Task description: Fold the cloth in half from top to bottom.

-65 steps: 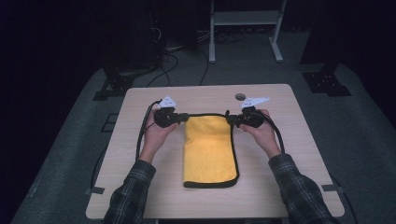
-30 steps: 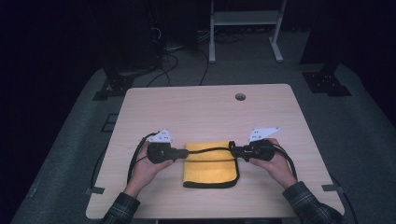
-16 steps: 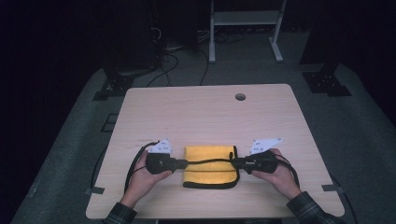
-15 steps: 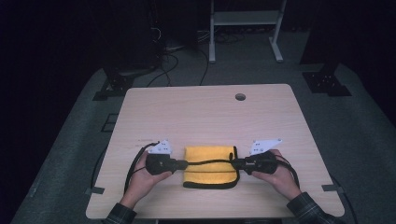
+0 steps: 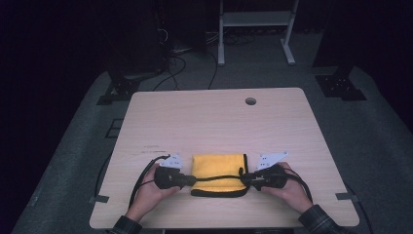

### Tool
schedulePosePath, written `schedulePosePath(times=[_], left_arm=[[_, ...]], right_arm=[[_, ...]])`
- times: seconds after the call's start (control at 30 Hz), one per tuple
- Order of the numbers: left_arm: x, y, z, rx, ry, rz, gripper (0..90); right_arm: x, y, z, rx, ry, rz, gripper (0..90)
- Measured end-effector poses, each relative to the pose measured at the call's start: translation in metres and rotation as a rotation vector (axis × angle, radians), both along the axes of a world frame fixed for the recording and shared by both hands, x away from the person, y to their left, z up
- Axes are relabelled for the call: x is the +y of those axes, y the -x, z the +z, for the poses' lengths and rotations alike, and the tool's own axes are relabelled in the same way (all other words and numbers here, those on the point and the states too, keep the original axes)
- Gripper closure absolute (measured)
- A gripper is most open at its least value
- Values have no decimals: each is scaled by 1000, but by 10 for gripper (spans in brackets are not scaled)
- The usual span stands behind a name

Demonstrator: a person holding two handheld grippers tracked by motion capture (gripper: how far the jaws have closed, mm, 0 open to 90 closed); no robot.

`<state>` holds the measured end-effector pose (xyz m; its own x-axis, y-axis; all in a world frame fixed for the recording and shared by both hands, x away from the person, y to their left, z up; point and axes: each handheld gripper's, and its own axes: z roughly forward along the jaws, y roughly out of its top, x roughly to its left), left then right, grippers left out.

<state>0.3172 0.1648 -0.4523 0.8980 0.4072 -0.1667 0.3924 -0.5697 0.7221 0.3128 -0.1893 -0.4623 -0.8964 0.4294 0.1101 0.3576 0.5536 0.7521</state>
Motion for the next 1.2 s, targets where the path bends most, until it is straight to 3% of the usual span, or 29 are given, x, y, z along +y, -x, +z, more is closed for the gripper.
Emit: schedulePosePath(times=[0.17,0.37,0.57,0.67,0.8,0.93,1.2], left_arm=[[6,7,0,2,36,10,724],[18,18,9,-17,84,15,690],[25,19,16,-40,110,35,829],[20,14,20,-51,116,42,870],[4,3,18,-50,110,42,869],[-11,-5,9,-27,102,28,870],[-27,6,-9,27,37,-58,864]], right_arm=[[-7,8,-1,10,-6,3,655],[-26,24,5,17,-30,2,649],[-48,31,9,2,-37,-50,767],[-51,26,15,-9,-76,-81,797],[-37,15,19,-17,-86,-75,810],[-14,6,14,-17,-69,-31,814],[16,10,0,11,-4,57,821]])
